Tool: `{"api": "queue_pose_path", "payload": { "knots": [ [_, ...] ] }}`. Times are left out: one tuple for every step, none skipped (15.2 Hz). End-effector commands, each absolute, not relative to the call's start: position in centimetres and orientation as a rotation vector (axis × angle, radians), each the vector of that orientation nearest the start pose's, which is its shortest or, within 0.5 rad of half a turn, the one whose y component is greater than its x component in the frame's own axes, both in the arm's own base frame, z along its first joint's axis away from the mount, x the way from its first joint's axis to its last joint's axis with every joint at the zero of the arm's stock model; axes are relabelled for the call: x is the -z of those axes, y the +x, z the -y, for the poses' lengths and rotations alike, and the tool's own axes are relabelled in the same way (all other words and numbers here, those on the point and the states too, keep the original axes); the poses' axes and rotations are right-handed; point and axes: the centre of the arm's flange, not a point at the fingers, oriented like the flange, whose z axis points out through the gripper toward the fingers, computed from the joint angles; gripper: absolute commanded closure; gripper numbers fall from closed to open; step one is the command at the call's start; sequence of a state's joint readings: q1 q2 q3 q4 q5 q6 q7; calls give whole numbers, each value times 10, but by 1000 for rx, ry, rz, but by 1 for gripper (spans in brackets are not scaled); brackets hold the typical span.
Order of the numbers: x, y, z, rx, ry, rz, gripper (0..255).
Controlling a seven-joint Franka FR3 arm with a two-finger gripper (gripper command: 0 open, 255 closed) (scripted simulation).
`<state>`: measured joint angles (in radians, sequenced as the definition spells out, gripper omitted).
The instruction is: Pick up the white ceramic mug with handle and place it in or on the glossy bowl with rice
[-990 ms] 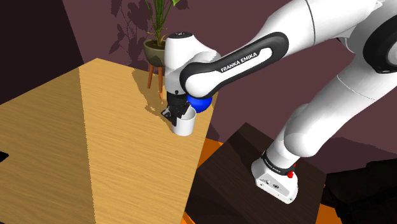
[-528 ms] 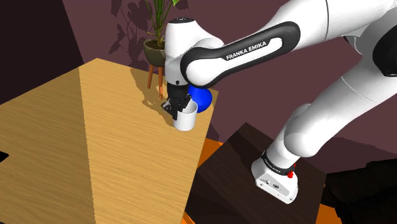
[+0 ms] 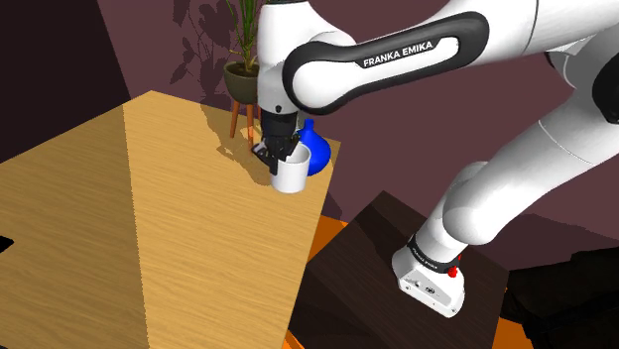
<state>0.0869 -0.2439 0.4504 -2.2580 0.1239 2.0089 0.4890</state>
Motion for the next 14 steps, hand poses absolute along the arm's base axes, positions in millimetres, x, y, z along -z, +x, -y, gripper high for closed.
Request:
{"api": "queue_pose_path", "payload": {
  "knots": [
    [-461, 403, -256, -40, -3148, -30, 255],
    [-466, 403, -256, -40, -3148, -30, 255],
    [-471, 403, -256, -40, -3148, -30, 255],
    [-477, 403, -256, -40, -3148, -30, 255],
    [-482, 403, -256, -40, -3148, -30, 255],
    [-487, 403, -256, -40, -3148, -30, 255],
    [-492, 403, -256, -40, -3148, -30, 255],
    [-498, 403, -256, -40, -3148, -30, 255],
    [-503, 403, -256, -40, -3148, -30, 255],
    [-508, 403, -256, -40, -3148, -30, 255],
    [-514, 403, -256, -40, -3148, -30, 255],
    [-519, 403, -256, -40, -3148, -30, 255],
    [-521, 402, -256, -40, -3148, -30, 255],
    [-522, 412, -247, -40, -3148, -30, 255]
  ]
}}
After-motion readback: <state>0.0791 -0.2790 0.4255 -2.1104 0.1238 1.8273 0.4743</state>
